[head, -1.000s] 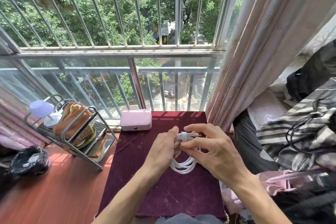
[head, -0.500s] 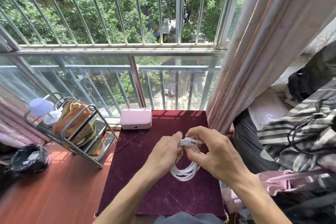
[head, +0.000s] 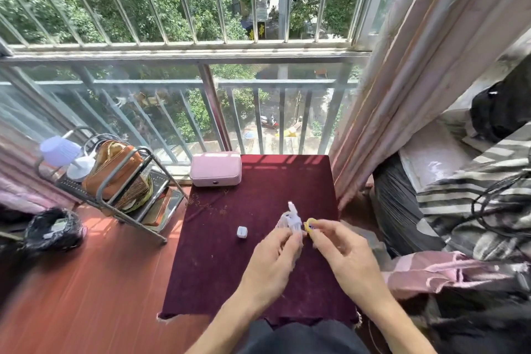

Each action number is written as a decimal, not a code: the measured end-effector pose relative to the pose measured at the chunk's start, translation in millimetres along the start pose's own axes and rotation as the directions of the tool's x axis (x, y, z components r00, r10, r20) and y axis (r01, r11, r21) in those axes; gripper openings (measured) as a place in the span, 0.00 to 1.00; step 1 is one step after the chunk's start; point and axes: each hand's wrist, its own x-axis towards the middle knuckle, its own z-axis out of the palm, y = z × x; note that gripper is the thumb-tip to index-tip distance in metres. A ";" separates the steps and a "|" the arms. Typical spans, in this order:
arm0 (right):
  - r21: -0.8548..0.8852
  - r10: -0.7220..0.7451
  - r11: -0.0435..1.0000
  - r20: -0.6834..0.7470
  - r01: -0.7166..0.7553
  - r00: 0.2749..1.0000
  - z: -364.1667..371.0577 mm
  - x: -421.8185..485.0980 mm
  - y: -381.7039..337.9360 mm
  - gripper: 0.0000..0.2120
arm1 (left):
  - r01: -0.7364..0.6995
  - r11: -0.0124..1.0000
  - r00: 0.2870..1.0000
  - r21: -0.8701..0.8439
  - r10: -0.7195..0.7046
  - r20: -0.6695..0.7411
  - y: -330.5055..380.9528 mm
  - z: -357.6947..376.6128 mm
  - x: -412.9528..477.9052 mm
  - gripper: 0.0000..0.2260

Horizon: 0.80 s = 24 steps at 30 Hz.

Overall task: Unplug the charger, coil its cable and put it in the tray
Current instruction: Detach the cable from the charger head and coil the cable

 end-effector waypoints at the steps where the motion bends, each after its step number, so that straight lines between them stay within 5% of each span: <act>1: 0.069 0.063 0.995 0.065 -0.067 0.996 4.9 -3.5 5.7 0.11 | -0.046 0.995 0.999 0.089 0.047 -0.013 -6.4 4.0 -1.4 0.12; 6: 0.208 0.293 0.930 0.086 -0.304 0.952 24.1 -14.6 35.2 0.07 | -0.110 0.870 0.987 0.481 0.155 -0.053 -49.7 25.9 -3.7 0.05; 13: 0.223 0.494 0.833 0.109 -0.506 0.862 16.9 -1.9 89.2 0.06 | -0.134 0.937 0.983 0.321 0.084 0.165 -107.6 29.7 4.2 0.12; 17: 0.129 0.594 0.796 0.014 -0.591 0.804 16.8 5.1 130.1 0.09 | 0.229 0.953 0.973 0.200 -0.218 -0.075 -153.2 23.1 13.3 0.07; 20: 0.281 0.746 0.628 0.051 -0.726 0.665 20.1 8.9 161.6 0.08 | 0.540 0.816 0.840 0.209 -0.507 -0.192 -202.8 11.0 39.8 0.08; 24: 0.392 0.802 0.520 0.083 -0.759 0.591 28.8 10.0 201.8 0.09 | 0.700 0.644 0.714 0.309 -0.639 -0.286 -273.9 -8.5 90.2 0.18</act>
